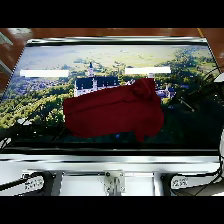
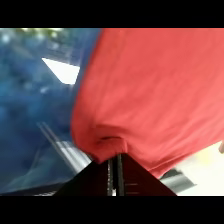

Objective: Fold the shirts.

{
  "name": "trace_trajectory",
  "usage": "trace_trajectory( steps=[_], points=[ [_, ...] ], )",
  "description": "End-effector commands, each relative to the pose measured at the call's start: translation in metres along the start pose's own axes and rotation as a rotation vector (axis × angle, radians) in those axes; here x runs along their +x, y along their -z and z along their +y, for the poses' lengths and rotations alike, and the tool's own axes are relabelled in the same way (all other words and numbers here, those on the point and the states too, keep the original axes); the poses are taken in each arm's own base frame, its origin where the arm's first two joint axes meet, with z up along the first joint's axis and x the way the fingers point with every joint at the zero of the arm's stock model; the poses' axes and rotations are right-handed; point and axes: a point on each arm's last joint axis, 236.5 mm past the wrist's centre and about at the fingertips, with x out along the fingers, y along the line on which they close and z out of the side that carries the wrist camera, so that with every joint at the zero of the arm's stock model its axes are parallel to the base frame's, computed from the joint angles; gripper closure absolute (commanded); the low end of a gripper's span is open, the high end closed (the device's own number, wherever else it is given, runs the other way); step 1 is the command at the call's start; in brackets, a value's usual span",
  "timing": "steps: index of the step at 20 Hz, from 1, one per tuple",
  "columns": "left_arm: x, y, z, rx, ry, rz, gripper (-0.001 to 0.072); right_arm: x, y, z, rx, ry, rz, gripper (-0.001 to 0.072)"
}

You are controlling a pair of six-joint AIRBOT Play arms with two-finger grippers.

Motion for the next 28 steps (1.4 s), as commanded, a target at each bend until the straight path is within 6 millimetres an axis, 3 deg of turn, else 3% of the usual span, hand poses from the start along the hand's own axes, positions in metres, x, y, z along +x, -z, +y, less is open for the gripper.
trace_trajectory(
  steps=[1,3,6,10,11,13,15,16,17,19,21,22,23,24,26,27,28],
  points=[
    [-0.004,0.005,-0.019,0.072,0.055,0.03,0.0667,0.032,0.033,-0.017,0.029,0.008,0.12,0.0032],
    [-0.011,0.005,-0.029,0.116,0.072,0.029,0.0667,0.055,0.047,-0.017,0.06,-0.035,0.151,0.0033],
    [-0.024,-0.003,-0.043,0.165,0.084,-0.019,0.0667,0.086,0.051,-0.018,0.083,-0.036,0.127,0.0033],
    [-0.042,-0.014,-0.063,0.23,0.097,-0.086,0.0667,0.117,0.032,-0.016,0.127,0.014,0.008,0.006],
    [-0.046,-0.018,-0.068,0.244,0.1,-0.1,0.0667,0.12,0.03,-0.012,0.112,0.022,-0.003,0.0216],
    [-0.054,-0.026,-0.076,0.268,0.104,-0.126,0.0667,0.123,0.029,-0.006,0.09,0.028,-0.014,0.0632],
    [-0.068,-0.041,-0.088,0.299,0.111,-0.172,0.0667,0.112,0.025,0.003,0.067,0.009,-0.046,0.0648],
    [-0.081,-0.049,-0.1,0.336,0.116,-0.207,0.0668,0.097,0.019,0.012,0.018,0.0,-0.091,0.0648],
    [-0.099,-0.058,-0.114,0.388,0.113,-0.254,0.0669,0.076,0.011,0.023,-0.051,-0.004,-0.152,0.0648],
    [-0.158,-0.069,-0.167,0.601,0.11,-0.379,0.0669,0.004,-0.008,0.067,-0.335,-0.012,-0.347,0.0648],
    [-0.245,-0.065,-0.235,0.826,0.082,-0.564,0.0668,-0.108,-0.015,0.126,-0.59,0.016,-0.653,0.0649],
    [-0.3,-0.054,-0.274,0.935,0.069,-0.704,0.0668,-0.182,-0.009,0.158,-0.675,0.051,-0.864,0.0648],
    [-0.357,-0.034,-0.312,1.039,0.06,-0.856,0.0668,-0.256,0.007,0.185,-0.734,0.086,-1.08,0.0649],
    [-0.407,-0.009,-0.344,1.126,0.051,-0.999,0.0667,-0.336,0.039,0.211,-0.785,0.129,-1.321,0.0649],
    [-0.488,0.06,-0.394,1.277,0.037,-1.258,0.0667,-0.458,0.126,0.243,-0.841,0.2,-1.713,0.0649],
    [-0.515,0.095,-0.41,1.342,0.027,-1.356,0.0667,-0.492,0.169,0.251,-0.858,0.228,-1.826,0.0649],
    [-0.531,0.124,-0.419,1.378,0.021,-1.423,0.0667,-0.513,0.207,0.253,-0.863,0.247,-1.895,0.0649]
  ],
)
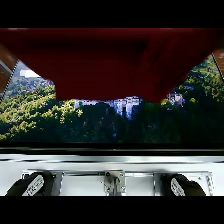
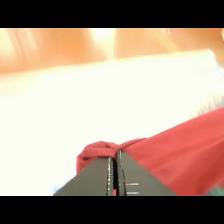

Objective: Fold the shirts.

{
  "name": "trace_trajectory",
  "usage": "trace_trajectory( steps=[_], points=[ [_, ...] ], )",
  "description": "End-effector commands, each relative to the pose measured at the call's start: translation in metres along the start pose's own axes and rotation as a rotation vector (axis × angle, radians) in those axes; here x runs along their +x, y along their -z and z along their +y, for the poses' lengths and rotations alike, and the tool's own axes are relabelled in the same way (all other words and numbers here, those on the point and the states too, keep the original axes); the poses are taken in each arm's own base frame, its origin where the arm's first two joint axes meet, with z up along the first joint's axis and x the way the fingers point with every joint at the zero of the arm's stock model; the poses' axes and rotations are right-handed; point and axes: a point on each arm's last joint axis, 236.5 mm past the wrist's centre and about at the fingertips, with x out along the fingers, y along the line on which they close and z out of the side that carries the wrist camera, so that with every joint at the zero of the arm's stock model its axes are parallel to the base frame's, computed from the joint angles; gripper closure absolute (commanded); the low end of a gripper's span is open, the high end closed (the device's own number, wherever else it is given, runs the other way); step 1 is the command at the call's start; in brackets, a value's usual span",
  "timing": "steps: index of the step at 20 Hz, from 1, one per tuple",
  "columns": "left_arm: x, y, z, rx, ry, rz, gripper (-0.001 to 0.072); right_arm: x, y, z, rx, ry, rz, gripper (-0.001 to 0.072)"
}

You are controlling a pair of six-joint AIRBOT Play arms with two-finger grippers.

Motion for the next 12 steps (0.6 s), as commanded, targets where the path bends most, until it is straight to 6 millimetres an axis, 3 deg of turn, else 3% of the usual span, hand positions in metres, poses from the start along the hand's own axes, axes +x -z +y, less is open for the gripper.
trace_trajectory(
  steps=[1,2,4,7,10,12],
  points=[
    [-0.098,-0.109,-0.066,0.237,-0.096,-0.284,0.0667,-0.155,-0.137,0.009,-0.161,0.173,-0.393,0.0649],
    [-0.11,-0.112,-0.072,0.222,-0.119,-0.299,0.0667,-0.174,-0.137,0.013,-0.168,0.184,-0.384,0.0649],
    [-0.128,-0.102,-0.072,0.187,-0.192,-0.266,0.0667,-0.196,-0.117,0.015,-0.199,0.214,-0.293,0.0649],
    [-0.138,-0.065,-0.065,0.2,-0.266,-0.123,0.0667,-0.209,-0.074,0.004,-0.186,0.268,-0.117,0.0649],
    [-0.134,-0.019,-0.061,0.173,-0.256,0.063,0.0667,-0.208,-0.049,-0.004,-0.11,0.29,-0.018,0.0649],
    [-0.124,0.009,-0.053,0.13,-0.234,0.165,0.0667,-0.191,-0.021,-0.009,-0.088,0.278,0.113,0.0649]
  ],
)
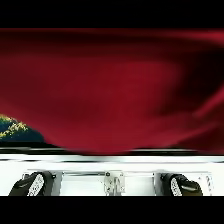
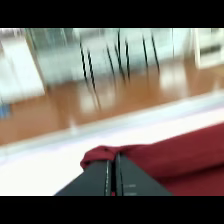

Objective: Fold the shirts.

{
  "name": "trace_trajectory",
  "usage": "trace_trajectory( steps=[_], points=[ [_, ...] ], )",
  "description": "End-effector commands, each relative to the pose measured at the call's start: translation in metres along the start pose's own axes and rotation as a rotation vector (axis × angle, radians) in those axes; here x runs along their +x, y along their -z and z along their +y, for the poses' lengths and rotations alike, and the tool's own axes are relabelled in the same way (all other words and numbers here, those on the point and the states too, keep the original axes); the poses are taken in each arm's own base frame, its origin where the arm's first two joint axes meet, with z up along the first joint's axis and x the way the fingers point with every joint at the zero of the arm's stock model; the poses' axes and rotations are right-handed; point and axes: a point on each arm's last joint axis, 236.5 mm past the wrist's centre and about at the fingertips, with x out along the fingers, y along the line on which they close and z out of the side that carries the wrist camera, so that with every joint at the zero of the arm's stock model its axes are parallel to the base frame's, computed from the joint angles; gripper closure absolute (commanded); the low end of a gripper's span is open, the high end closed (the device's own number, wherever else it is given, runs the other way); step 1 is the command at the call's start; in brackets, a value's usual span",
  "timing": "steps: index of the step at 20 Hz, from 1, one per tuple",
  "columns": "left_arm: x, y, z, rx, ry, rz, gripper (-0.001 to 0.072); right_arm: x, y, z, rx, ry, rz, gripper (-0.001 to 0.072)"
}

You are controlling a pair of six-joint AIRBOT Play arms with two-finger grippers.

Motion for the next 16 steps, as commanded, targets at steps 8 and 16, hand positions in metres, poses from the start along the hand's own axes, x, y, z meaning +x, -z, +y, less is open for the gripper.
trace_trajectory(
  steps=[8,16],
  points=[
    [0.106,0.226,0.039,-0.319,0.092,0.657,0.0667,0.118,0.245,0.042,0.125,-0.197,1.015,0.065],
    [0.262,0.419,0.071,-0.734,0.124,0.891,0.0666,0.311,0.426,0.167,0.236,-0.358,1.092,0.0649]
  ],
)
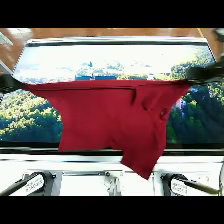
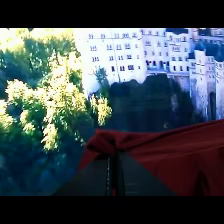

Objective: Fold the shirts.

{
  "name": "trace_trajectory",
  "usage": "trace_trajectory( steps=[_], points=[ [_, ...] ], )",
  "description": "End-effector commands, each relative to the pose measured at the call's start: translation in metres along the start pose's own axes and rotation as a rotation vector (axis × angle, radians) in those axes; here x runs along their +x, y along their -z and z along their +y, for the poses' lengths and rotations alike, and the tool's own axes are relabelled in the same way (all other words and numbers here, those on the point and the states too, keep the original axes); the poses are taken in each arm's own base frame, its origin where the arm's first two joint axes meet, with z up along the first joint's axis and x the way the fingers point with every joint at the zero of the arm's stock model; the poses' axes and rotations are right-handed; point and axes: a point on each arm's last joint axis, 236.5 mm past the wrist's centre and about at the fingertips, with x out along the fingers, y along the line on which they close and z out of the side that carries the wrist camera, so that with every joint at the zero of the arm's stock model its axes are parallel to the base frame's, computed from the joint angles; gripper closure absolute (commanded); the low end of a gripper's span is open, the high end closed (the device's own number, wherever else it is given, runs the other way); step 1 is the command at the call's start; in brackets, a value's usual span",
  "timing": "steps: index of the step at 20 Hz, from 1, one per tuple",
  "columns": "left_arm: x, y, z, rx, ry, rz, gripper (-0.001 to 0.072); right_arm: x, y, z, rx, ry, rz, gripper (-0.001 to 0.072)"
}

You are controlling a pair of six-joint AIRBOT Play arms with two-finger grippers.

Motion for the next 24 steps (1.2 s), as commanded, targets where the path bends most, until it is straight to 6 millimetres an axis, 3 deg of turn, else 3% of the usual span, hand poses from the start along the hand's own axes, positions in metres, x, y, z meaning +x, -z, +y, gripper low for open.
trace_trajectory(
  steps=[1,4,8,11,14,17,19,21,24],
  points=[
    [0.092,-0.025,0.036,-0.187,0.082,-0.022,0.0667,0.107,-0.056,0.028,0.003,-0.039,-0.121,0.0649],
    [0.138,-0.044,0.048,-0.19,0.108,-0.094,0.0666,0.149,-0.098,0.053,0.012,-0.053,-0.286,0.0649],
    [0.182,-0.054,0.055,-0.102,0.063,-0.141,0.0666,0.194,-0.124,0.074,-0.009,-0.061,-0.414,0.0649],
    [0.211,-0.043,0.051,-0.102,0.066,-0.106,0.0666,0.218,-0.123,0.073,0.005,-0.06,-0.419,0.0648],
    [0.23,-0.023,0.044,-0.101,0.089,-0.033,0.0666,0.225,-0.11,0.066,0.014,-0.055,-0.361,0.0648],
    [0.223,0.008,0.049,-0.052,0.081,0.115,0.0667,0.216,-0.072,0.056,0.035,-0.056,-0.178,0.0648],
    [0.214,0.038,0.05,-0.144,0.073,0.255,0.0666,0.206,-0.018,0.049,0.046,-0.061,0.054,0.0648],
    [0.206,0.07,0.034,-0.156,0.122,0.405,0.0667,0.192,0.04,0.039,0.043,-0.044,0.306,0.0648],
    [0.205,0.104,0.035,-0.137,0.075,0.551,0.0666,0.19,0.082,0.03,0.058,-0.009,0.463,0.0649]
  ],
)
